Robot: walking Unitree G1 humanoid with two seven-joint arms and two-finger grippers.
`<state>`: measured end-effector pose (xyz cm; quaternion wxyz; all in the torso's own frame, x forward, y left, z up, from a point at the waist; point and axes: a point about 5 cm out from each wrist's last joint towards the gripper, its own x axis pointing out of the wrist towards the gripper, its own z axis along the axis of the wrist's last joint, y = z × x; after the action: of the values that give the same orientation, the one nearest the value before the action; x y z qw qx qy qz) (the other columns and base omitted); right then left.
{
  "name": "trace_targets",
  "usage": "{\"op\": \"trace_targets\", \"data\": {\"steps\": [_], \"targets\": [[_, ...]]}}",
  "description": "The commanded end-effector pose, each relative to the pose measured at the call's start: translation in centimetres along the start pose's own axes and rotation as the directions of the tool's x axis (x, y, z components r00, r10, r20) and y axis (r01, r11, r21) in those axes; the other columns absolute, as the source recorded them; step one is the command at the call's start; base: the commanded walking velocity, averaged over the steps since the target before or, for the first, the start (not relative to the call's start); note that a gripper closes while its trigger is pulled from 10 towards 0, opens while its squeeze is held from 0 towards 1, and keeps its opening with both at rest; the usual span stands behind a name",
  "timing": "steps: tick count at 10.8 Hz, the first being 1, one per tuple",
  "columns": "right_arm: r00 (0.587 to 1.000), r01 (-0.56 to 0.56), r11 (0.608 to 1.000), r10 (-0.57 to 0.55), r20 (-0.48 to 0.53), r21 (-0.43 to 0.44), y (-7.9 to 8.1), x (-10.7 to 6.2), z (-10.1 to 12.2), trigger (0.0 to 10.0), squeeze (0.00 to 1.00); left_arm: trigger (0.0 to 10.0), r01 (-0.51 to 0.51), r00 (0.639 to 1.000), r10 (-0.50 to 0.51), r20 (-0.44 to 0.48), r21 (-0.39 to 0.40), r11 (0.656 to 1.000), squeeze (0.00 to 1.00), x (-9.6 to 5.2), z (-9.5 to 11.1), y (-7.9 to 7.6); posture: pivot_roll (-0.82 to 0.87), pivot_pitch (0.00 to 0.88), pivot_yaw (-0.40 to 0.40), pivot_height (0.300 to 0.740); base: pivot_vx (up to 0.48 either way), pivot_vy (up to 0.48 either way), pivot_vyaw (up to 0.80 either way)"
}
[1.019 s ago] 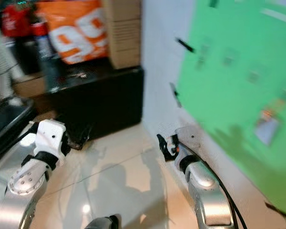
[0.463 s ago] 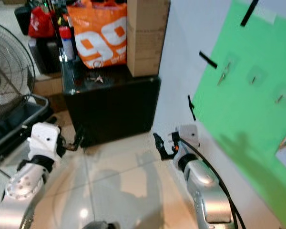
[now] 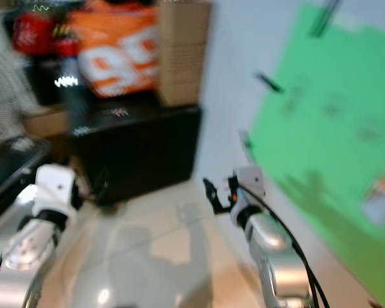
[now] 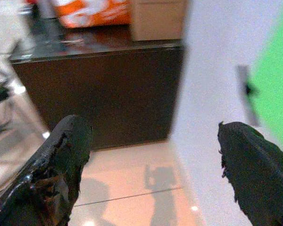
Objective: Hang keys on a hook
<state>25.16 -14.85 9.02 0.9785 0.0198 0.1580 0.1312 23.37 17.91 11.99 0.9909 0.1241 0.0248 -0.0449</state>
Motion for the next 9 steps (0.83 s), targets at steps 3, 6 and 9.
{"op": "trace_targets", "data": {"steps": [3,6,9], "targets": [[1.000,-0.011,0.998,0.012,0.014,-0.062,-0.17,0.15,0.56,10.0,1.00,10.0,0.020,1.000,-0.019,0.017,-0.033,0.999,0.33,0.18,0.35,-0.58,0.07,0.000,-0.035,0.740,0.270,0.000,0.67],[1.000,0.020,0.996,-0.020,0.003,-0.089,-0.56,0.20,0.42,10.0,1.00,10.0,0.034,0.999,-0.032,0.015,-0.118,0.992,0.32,0.20,0.21,-0.79,0.07,0.000,-0.032,0.740,0.271,0.000,0.00],[1.000,-0.030,0.993,0.029,-0.013,-0.115,-0.17,0.20,0.27,10.0,1.00,10.0,0.035,0.999,-0.041,-0.022,-0.211,0.977,0.32,-0.07,-0.54,-0.82,0.07,0.000,-0.032,0.740,0.271,0.000,0.00]]}}
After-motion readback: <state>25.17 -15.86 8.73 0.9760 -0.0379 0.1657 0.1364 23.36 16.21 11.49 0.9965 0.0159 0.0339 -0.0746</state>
